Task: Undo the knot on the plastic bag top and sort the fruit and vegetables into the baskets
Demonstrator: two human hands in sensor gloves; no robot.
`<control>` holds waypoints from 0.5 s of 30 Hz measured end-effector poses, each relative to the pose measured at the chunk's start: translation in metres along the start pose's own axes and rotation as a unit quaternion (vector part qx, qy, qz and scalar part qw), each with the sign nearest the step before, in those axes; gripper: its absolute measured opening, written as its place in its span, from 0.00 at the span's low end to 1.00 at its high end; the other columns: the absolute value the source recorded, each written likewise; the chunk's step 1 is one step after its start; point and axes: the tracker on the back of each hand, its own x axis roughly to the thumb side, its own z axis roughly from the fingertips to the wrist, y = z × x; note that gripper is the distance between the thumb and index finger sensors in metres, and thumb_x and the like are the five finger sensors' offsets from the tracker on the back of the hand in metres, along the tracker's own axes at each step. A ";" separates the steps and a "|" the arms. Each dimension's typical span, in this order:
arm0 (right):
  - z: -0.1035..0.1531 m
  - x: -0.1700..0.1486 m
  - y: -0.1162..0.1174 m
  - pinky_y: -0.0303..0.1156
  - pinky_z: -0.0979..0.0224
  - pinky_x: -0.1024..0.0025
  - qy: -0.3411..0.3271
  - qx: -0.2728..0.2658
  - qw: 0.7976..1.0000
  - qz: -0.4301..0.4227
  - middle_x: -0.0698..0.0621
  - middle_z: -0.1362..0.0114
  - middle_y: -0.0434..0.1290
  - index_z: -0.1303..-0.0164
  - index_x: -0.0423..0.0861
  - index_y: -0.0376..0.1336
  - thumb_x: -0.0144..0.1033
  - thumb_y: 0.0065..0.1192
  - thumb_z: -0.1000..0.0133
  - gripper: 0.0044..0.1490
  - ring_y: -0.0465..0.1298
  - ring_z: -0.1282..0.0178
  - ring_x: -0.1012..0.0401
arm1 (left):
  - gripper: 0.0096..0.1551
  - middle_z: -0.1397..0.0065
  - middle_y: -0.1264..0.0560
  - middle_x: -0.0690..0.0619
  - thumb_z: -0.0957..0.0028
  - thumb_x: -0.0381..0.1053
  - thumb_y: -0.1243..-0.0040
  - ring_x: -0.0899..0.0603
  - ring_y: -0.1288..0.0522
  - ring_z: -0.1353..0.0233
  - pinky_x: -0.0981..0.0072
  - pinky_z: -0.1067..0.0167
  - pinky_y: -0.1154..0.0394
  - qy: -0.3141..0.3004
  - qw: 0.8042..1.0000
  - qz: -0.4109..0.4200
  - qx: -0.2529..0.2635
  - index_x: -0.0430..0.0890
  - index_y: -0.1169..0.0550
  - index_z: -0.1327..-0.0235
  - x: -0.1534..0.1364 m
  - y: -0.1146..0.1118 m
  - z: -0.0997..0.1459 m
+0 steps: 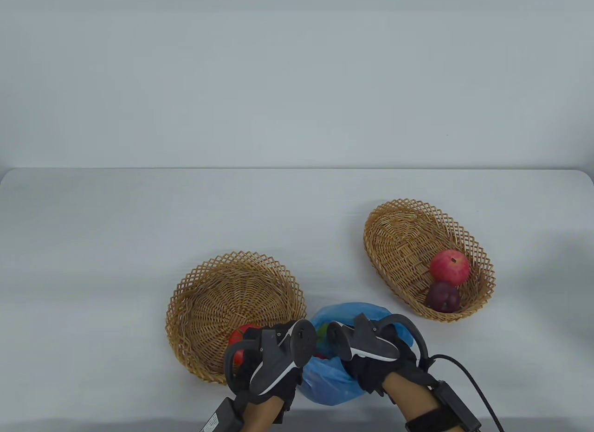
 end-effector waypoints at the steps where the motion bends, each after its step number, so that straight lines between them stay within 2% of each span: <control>1: 0.000 -0.001 0.000 0.70 0.27 0.45 0.000 0.000 1.000 -0.004 0.46 0.22 0.69 0.23 0.53 0.52 0.61 0.79 0.64 0.62 0.76 0.29 0.51 | 0.23 0.55 0.11 0.57 0.53 0.58 0.33 0.47 0.12 0.55 0.46 0.37 0.25 0.001 1.000 -0.001 0.001 0.53 0.17 0.45 0.000 0.000 0.000; 6: 0.005 -0.010 -0.012 0.70 0.27 0.45 -0.007 -0.005 1.000 -0.030 0.46 0.24 0.71 0.23 0.51 0.53 0.64 0.78 0.64 0.62 0.78 0.32 0.52 | 0.23 0.55 0.11 0.57 0.53 0.57 0.33 0.47 0.12 0.55 0.46 0.37 0.25 0.003 1.000 0.004 0.003 0.53 0.17 0.45 -0.002 0.001 0.000; 8: 0.011 -0.017 -0.021 0.71 0.27 0.45 -0.017 -0.009 0.997 -0.070 0.46 0.24 0.70 0.23 0.51 0.53 0.64 0.77 0.63 0.62 0.78 0.31 0.51 | 0.23 0.55 0.11 0.57 0.53 0.57 0.33 0.47 0.12 0.55 0.46 0.37 0.25 0.004 1.000 0.011 0.004 0.53 0.17 0.45 -0.004 0.001 0.000; 10: 0.018 -0.022 -0.029 0.69 0.26 0.44 -0.036 -0.010 0.993 -0.116 0.44 0.20 0.66 0.22 0.50 0.53 0.64 0.76 0.63 0.62 0.74 0.27 0.50 | 0.23 0.55 0.11 0.57 0.53 0.57 0.33 0.47 0.12 0.55 0.46 0.37 0.25 0.005 1.000 0.012 0.005 0.53 0.17 0.46 -0.004 0.002 0.000; 11: 0.022 -0.026 -0.033 0.68 0.25 0.44 -0.051 -0.014 0.988 -0.146 0.42 0.18 0.61 0.22 0.49 0.53 0.64 0.76 0.63 0.62 0.70 0.24 0.48 | 0.23 0.55 0.11 0.57 0.53 0.57 0.33 0.47 0.12 0.56 0.46 0.37 0.25 0.006 1.000 0.011 0.006 0.53 0.17 0.45 -0.005 0.002 0.000; 12: 0.028 -0.031 -0.038 0.67 0.24 0.44 -0.059 -0.031 0.983 -0.171 0.41 0.16 0.58 0.23 0.48 0.53 0.63 0.77 0.63 0.62 0.68 0.22 0.47 | 0.23 0.55 0.11 0.57 0.53 0.57 0.33 0.47 0.12 0.56 0.46 0.37 0.25 0.007 1.000 0.011 0.005 0.53 0.17 0.46 -0.005 0.002 0.000; 15: 0.040 -0.045 -0.052 0.68 0.25 0.44 -0.080 -0.077 0.966 -0.233 0.43 0.19 0.63 0.23 0.48 0.54 0.62 0.78 0.63 0.62 0.72 0.27 0.51 | 0.23 0.55 0.11 0.57 0.53 0.57 0.33 0.47 0.12 0.56 0.46 0.37 0.24 0.008 1.000 0.012 0.006 0.53 0.17 0.46 -0.005 0.002 0.000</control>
